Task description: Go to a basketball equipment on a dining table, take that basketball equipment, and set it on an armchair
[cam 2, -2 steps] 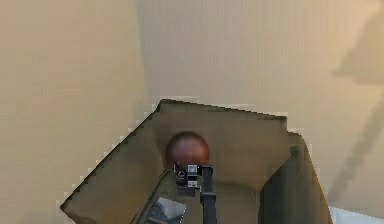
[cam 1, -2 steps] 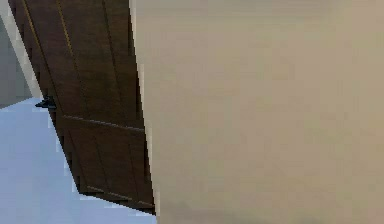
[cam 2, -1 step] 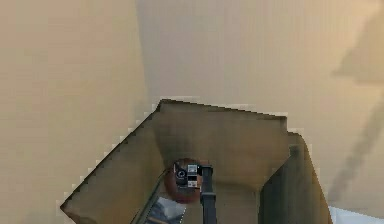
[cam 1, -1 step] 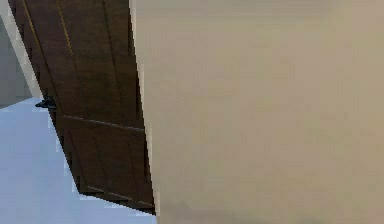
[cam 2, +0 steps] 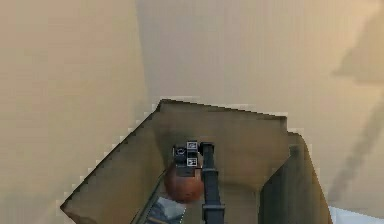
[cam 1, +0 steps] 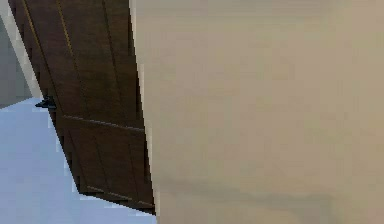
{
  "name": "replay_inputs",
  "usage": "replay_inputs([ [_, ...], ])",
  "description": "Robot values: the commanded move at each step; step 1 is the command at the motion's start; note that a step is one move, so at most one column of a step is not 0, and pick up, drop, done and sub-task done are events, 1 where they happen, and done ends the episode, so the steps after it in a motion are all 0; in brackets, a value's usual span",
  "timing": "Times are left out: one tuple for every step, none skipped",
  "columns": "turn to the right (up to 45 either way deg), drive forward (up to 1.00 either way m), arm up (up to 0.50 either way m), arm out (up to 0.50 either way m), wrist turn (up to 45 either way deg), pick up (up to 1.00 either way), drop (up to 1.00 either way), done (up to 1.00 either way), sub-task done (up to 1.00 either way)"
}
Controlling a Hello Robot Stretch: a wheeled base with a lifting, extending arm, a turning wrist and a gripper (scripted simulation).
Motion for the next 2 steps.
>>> replay_inputs([
  [0.0, 0.0, 0.0, -0.08, 0.0, 0.0, 0.0, 0.0, 0.0],
  [0.0, 0.0, 0.0, 0.0, 0.0, 0.0, 0.0, 1.0, 0.0],
])
